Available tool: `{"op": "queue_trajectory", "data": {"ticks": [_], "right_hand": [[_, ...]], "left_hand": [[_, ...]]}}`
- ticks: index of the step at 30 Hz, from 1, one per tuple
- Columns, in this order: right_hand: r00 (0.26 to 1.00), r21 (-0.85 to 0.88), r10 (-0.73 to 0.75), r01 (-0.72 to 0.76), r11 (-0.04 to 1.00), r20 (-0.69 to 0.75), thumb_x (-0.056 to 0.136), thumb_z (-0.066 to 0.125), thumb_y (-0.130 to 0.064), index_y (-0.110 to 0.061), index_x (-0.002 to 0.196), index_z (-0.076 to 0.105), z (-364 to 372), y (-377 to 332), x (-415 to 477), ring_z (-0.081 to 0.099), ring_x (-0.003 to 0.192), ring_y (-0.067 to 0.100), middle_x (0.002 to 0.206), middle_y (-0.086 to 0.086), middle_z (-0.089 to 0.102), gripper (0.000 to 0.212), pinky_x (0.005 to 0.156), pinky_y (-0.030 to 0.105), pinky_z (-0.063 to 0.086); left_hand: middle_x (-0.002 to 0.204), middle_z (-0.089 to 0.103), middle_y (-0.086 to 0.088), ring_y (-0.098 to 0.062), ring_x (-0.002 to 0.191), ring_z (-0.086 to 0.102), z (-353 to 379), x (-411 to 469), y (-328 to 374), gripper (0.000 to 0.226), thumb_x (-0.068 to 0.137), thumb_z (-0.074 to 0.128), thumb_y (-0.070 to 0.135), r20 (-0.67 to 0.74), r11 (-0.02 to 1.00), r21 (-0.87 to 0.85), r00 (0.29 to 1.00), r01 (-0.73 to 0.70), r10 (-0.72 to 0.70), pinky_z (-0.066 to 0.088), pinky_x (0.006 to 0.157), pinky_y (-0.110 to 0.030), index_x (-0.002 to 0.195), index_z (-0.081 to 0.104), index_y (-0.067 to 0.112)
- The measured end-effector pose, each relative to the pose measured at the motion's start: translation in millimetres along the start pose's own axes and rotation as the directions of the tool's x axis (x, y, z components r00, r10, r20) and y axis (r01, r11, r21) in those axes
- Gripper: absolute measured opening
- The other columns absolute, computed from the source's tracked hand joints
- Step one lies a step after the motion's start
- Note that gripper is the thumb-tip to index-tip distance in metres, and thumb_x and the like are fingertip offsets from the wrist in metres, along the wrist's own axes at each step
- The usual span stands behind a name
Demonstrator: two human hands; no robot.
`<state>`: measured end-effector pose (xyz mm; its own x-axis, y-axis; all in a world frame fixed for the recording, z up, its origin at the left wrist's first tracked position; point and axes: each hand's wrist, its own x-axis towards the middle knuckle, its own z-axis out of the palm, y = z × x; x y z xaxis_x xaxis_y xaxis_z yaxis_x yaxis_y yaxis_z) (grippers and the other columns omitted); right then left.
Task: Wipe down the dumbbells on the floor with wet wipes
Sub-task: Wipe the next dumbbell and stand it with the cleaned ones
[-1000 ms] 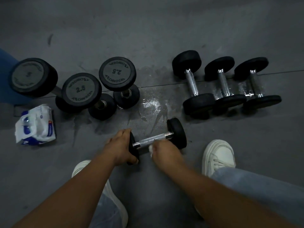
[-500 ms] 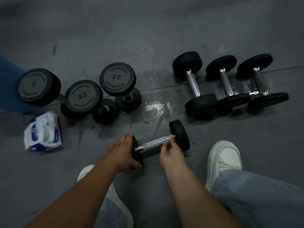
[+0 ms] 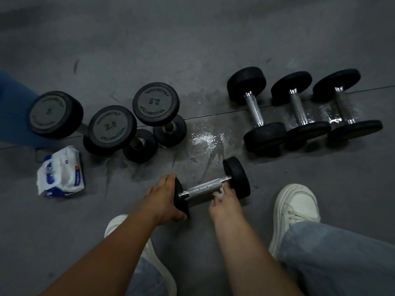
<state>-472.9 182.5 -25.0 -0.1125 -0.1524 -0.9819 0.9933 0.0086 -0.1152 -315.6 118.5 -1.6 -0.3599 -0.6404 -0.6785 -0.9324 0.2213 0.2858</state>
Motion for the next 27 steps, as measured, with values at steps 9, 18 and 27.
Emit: {"op": "queue_trajectory", "data": {"ticks": [9,18,27], "right_hand": [[0.995,-0.054,-0.038,0.043,0.998,0.089,0.094,0.058,-0.022,-0.023,0.121,0.053,-3.0,4.9,3.1,0.044,0.131,0.014,0.137,0.000,0.052,0.028,0.102,0.028,0.028],[0.978,-0.072,-0.004,0.019,0.997,0.207,0.093,0.054,-0.008,-0.020,0.099,0.058,-0.6,3.3,8.6,0.041,0.130,0.011,0.129,-0.001,0.054,0.014,0.111,0.036,0.019],[0.996,-0.036,-0.026,0.029,0.999,0.080,0.095,0.057,-0.035,-0.015,0.113,0.057,1.7,1.9,8.9,0.050,0.127,0.020,0.131,0.007,0.058,0.027,0.109,0.030,0.032]], "left_hand": [[0.154,0.025,-0.001,-0.027,0.136,0.039,-1.6,0.5,0.7,0.131,0.048,0.090,0.044,-0.004,1.000,0.000,1.000,0.001,-0.001,0.037,0.111,-0.040,0.153,0.015,0.021],[0.153,0.028,0.001,-0.024,0.135,0.040,-1.3,0.5,1.3,0.131,0.045,0.092,0.042,-0.015,1.000,-0.013,1.000,0.001,-0.001,0.039,0.109,-0.040,0.152,0.018,0.021],[0.156,0.023,0.001,-0.024,0.138,0.036,-0.9,-1.6,3.1,0.132,0.049,0.091,0.042,-0.019,1.000,0.001,1.000,0.003,-0.003,0.035,0.111,-0.039,0.154,0.014,0.021]]}}
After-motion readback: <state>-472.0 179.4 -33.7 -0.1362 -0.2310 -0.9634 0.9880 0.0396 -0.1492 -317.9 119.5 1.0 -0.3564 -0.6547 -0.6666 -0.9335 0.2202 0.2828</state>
